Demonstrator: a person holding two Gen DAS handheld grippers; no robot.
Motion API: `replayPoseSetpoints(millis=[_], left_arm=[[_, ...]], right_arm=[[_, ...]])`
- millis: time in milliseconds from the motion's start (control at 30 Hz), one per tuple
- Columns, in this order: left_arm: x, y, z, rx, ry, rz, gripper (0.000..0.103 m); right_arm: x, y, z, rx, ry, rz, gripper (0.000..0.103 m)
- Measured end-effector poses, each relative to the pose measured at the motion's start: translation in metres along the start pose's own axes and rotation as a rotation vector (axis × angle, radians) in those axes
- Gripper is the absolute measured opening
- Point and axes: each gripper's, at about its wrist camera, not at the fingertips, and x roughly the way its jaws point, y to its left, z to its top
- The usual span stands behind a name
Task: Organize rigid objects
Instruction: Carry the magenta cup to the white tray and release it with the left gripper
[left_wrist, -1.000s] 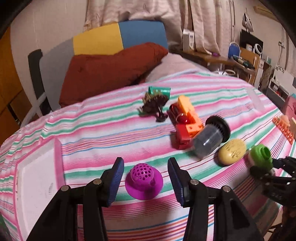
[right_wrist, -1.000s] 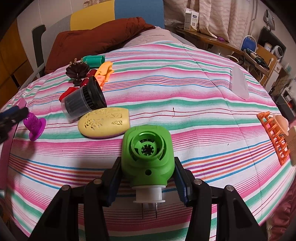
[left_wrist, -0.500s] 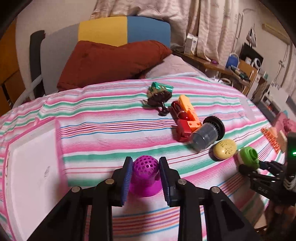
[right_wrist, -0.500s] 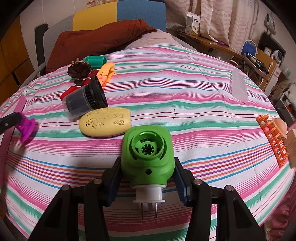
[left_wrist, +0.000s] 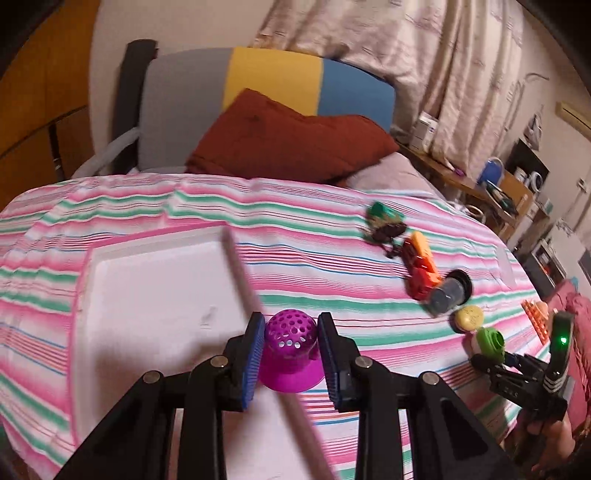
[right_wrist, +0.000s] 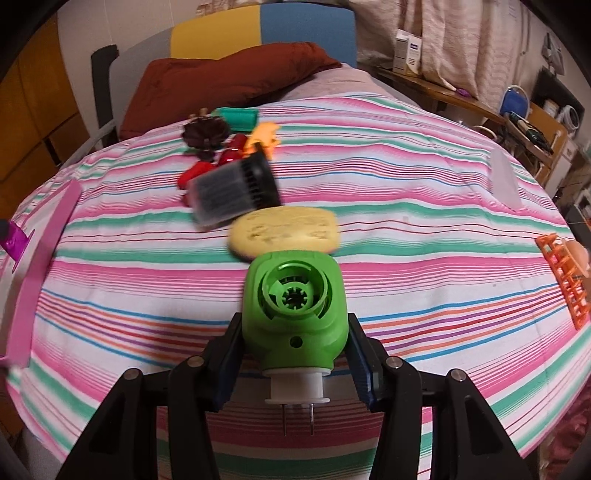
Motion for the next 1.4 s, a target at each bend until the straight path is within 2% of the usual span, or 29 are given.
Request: replayPoseSetpoints(millis=[333, 567, 733, 833, 1133, 1200, 1300, 1400], left_arm=[[0.0, 0.07, 0.012, -0.065, -0.031, 0.109, 0.029], [0.026, 0.119, 0.037, -0.122, -0.023, 0.2, 0.029], [0.045, 0.147, 0.043, -0.175, 0.017, 0.213, 0.029], [0.054, 0.155, 0.044, -0.173, 0.037, 0.237, 0.029], [0.068, 0.179, 0.054, -0.2, 0.03, 0.266, 0.029], [0.068, 0.181, 0.058, -0.199, 0.036, 0.275, 0.037], [0.059, 0.181, 0.057, -0.206, 0.021, 0.275, 0.041], [0.041, 0.182, 0.05, -0.238, -0.02, 0.24, 0.043]], right_arm=[[-0.002, 0.027, -0.005, 0.031, 0.006, 0.038, 0.052], [-0.004, 0.035, -0.006, 0.049, 0.012, 0.055, 0.052], [-0.006, 0.044, -0.006, 0.059, 0.017, 0.068, 0.052], [-0.01, 0.053, -0.005, 0.051, 0.003, 0.065, 0.052], [-0.023, 0.078, 0.002, -0.003, -0.038, 0.081, 0.052], [-0.024, 0.084, 0.003, -0.007, -0.041, 0.088, 0.052], [-0.024, 0.09, 0.005, -0.009, -0.042, 0.097, 0.052], [-0.023, 0.095, 0.006, -0.011, -0.041, 0.107, 0.052]])
